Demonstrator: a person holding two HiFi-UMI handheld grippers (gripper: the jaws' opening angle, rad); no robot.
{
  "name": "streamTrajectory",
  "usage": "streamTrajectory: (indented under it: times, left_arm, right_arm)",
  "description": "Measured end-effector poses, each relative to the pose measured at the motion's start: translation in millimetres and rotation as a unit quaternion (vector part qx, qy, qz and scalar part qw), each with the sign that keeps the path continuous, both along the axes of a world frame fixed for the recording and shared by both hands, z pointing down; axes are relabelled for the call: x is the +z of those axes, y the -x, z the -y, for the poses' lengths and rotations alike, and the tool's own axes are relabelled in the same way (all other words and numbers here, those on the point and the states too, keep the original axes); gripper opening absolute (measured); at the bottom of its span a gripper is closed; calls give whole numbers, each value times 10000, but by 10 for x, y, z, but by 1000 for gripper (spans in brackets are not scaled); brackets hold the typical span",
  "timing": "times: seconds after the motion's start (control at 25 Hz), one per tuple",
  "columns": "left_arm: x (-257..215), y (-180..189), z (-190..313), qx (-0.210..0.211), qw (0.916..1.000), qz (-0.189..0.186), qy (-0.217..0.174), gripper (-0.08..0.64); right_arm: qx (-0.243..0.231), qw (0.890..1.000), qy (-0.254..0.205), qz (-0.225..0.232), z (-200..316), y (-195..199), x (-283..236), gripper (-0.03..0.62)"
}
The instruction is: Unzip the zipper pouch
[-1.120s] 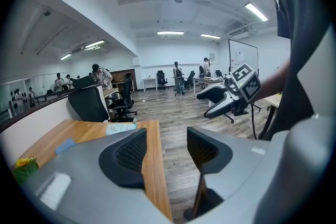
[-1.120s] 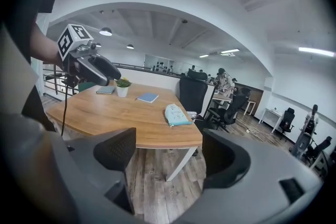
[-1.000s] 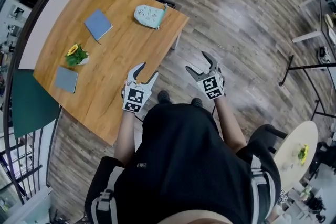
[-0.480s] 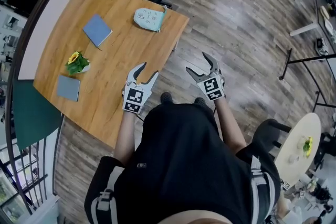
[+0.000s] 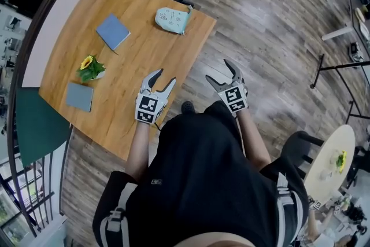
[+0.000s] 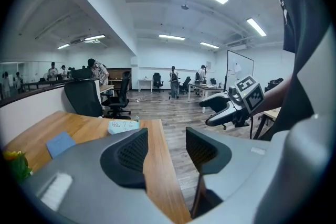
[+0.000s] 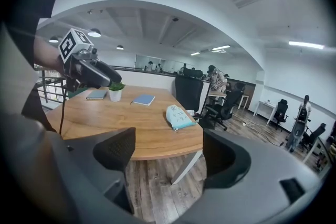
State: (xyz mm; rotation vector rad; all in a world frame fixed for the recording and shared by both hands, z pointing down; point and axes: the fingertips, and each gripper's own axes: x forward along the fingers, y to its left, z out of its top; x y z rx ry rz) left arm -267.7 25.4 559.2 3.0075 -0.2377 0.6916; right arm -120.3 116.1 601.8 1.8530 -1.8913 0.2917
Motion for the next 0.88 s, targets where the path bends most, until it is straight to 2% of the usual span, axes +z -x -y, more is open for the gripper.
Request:
streamTrajectory:
  times: [0.24,0.56,0.88]
  left_arm:
    - [84,53,116,-169,9994,-33,290,222]
    - [195,-66,277,-411,9983,62,396,221]
    - [281,-487,575,-845,9939,19,706,219]
  right_arm:
    - [-62,10000,28,17,110,4,15,400]
    - [-333,9993,118,94,363,-164,144,399]
    - [-748,9970,131,170,859,-651,180,395]
